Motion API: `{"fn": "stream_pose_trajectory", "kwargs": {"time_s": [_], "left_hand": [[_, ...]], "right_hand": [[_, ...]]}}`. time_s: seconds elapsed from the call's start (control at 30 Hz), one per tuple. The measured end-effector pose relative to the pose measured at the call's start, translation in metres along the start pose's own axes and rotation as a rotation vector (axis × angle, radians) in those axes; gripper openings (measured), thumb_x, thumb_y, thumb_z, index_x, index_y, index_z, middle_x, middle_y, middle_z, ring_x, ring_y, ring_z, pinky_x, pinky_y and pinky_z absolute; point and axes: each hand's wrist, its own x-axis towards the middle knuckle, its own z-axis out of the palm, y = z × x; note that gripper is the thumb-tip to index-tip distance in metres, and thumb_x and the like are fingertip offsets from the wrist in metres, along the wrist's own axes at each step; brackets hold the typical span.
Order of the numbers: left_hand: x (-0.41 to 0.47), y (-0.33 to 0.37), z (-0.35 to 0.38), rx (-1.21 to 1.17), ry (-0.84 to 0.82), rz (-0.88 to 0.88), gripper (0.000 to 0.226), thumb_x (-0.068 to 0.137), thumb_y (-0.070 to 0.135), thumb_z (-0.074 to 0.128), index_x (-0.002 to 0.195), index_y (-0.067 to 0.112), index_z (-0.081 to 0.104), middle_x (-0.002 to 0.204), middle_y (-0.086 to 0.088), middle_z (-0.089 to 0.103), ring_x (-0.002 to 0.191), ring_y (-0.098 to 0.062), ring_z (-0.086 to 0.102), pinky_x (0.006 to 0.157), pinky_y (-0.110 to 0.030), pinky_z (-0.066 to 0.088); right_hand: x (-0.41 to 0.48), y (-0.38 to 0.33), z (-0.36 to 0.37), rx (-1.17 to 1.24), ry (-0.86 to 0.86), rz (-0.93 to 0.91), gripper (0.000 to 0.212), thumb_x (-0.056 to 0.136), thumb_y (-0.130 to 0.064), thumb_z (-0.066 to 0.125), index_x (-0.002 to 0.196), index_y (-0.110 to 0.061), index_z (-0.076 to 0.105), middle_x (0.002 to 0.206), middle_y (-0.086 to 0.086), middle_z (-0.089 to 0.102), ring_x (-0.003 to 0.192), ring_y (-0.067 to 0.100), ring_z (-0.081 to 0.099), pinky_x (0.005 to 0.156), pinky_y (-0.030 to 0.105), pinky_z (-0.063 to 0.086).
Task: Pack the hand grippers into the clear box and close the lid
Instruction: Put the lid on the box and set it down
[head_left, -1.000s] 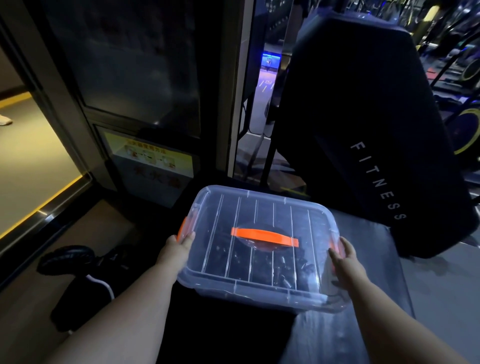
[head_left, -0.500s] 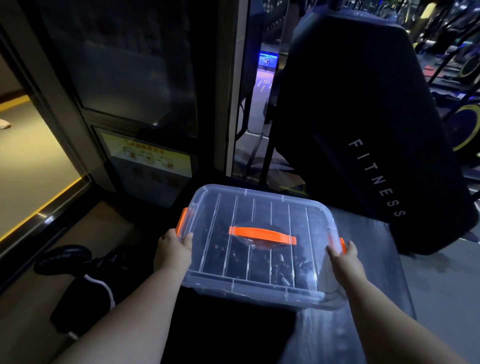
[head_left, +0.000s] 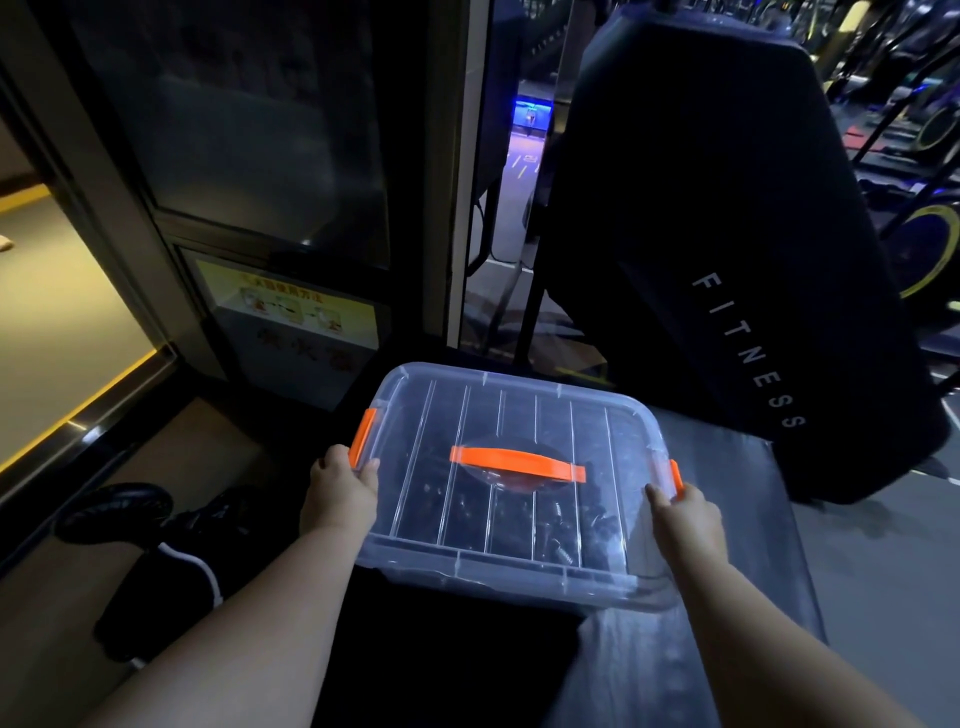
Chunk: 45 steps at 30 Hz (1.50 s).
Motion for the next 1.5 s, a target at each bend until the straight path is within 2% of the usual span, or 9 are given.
{"fn": "stream_pose_trajectory", "kwargs": {"time_s": [0.1, 0.37, 0.47, 0.63, 0.87, 1.03, 1.13, 1.23, 1.5], "left_hand": [[0.0, -0.001, 0.001, -0.006, -0.004, -0.011, 0.036, 0.097, 0.039, 0.045, 0.12, 0.012, 0.045, 0.113, -0.012, 0.05, 0.079, -0.023, 0.051, 0.054, -0.03, 0.037], [0.004, -0.005, 0.004, 0.001, -0.032, -0.016, 0.032, 0.098, 0.045, 0.04, 0.113, 0.017, 0.04, 0.082, -0.003, 0.052, 0.068, -0.024, 0.056, 0.053, -0.03, 0.042], [0.002, -0.006, 0.004, -0.024, -0.03, -0.007, 0.034, 0.097, 0.045, 0.041, 0.116, 0.016, 0.04, 0.082, -0.005, 0.054, 0.067, -0.024, 0.056, 0.053, -0.03, 0.041], [0.002, -0.005, 0.005, -0.048, -0.034, -0.033, 0.047, 0.096, 0.047, 0.044, 0.129, 0.013, 0.04, 0.098, -0.007, 0.055, 0.075, -0.026, 0.052, 0.057, -0.032, 0.036], [0.009, -0.005, 0.011, 0.046, -0.005, -0.032, 0.046, 0.096, 0.047, 0.044, 0.119, 0.008, 0.051, 0.109, -0.017, 0.061, 0.091, -0.036, 0.057, 0.071, -0.038, 0.041], [0.015, -0.006, 0.016, 0.011, 0.016, -0.03, 0.043, 0.095, 0.047, 0.046, 0.11, 0.008, 0.053, 0.098, -0.015, 0.061, 0.084, -0.036, 0.057, 0.079, -0.045, 0.049], [0.01, -0.001, 0.02, -0.029, 0.034, -0.032, 0.04, 0.094, 0.046, 0.047, 0.106, 0.009, 0.054, 0.098, -0.017, 0.061, 0.081, -0.035, 0.055, 0.078, -0.043, 0.048], [-0.002, 0.017, 0.033, -0.017, 0.009, -0.005, 0.04, 0.095, 0.046, 0.046, 0.109, 0.01, 0.054, 0.095, -0.012, 0.059, 0.08, -0.032, 0.054, 0.071, -0.037, 0.042], [-0.033, 0.094, 0.093, -0.011, -0.09, 0.109, 0.044, 0.095, 0.048, 0.045, 0.112, 0.009, 0.054, 0.107, -0.015, 0.063, 0.095, -0.038, 0.06, 0.083, -0.041, 0.049]], "right_hand": [[-0.005, -0.001, -0.001, -0.051, 0.03, -0.01, 0.044, 0.094, -0.043, 0.049, 0.12, -0.008, 0.052, 0.118, 0.022, 0.052, 0.106, 0.04, 0.053, 0.085, 0.042, 0.041], [-0.012, -0.004, -0.002, -0.104, 0.095, -0.056, 0.038, 0.094, -0.042, 0.049, 0.117, -0.011, 0.048, 0.116, 0.016, 0.051, 0.105, 0.039, 0.054, 0.087, 0.045, 0.041], [-0.012, -0.002, -0.004, -0.056, 0.066, -0.053, 0.041, 0.094, -0.042, 0.047, 0.121, -0.012, 0.047, 0.115, 0.017, 0.053, 0.101, 0.038, 0.054, 0.081, 0.042, 0.039], [-0.006, 0.0, -0.003, -0.029, -0.056, -0.004, 0.039, 0.094, -0.048, 0.038, 0.117, -0.017, 0.045, 0.089, 0.007, 0.059, 0.078, 0.029, 0.06, 0.071, 0.038, 0.045], [-0.002, 0.001, -0.007, -0.027, -0.1, -0.046, 0.04, 0.098, -0.042, 0.038, 0.124, -0.011, 0.043, 0.106, 0.015, 0.059, 0.089, 0.032, 0.052, 0.076, 0.037, 0.038], [0.003, 0.004, -0.007, -0.028, -0.118, -0.074, 0.04, 0.098, -0.04, 0.038, 0.123, -0.009, 0.043, 0.114, 0.019, 0.06, 0.105, 0.037, 0.055, 0.077, 0.037, 0.036], [0.008, 0.007, -0.012, -0.025, -0.127, -0.086, 0.04, 0.099, -0.038, 0.037, 0.125, -0.008, 0.041, 0.116, 0.019, 0.059, 0.101, 0.036, 0.054, 0.077, 0.036, 0.035], [0.019, 0.021, -0.028, -0.023, -0.109, -0.067, 0.041, 0.099, -0.039, 0.037, 0.126, -0.008, 0.042, 0.117, 0.019, 0.059, 0.104, 0.037, 0.054, 0.077, 0.036, 0.034], [0.06, 0.087, -0.082, -0.056, -0.007, 0.048, 0.046, 0.1, -0.039, 0.038, 0.13, -0.005, 0.041, 0.126, 0.025, 0.055, 0.114, 0.041, 0.052, 0.08, 0.038, 0.033]]}}
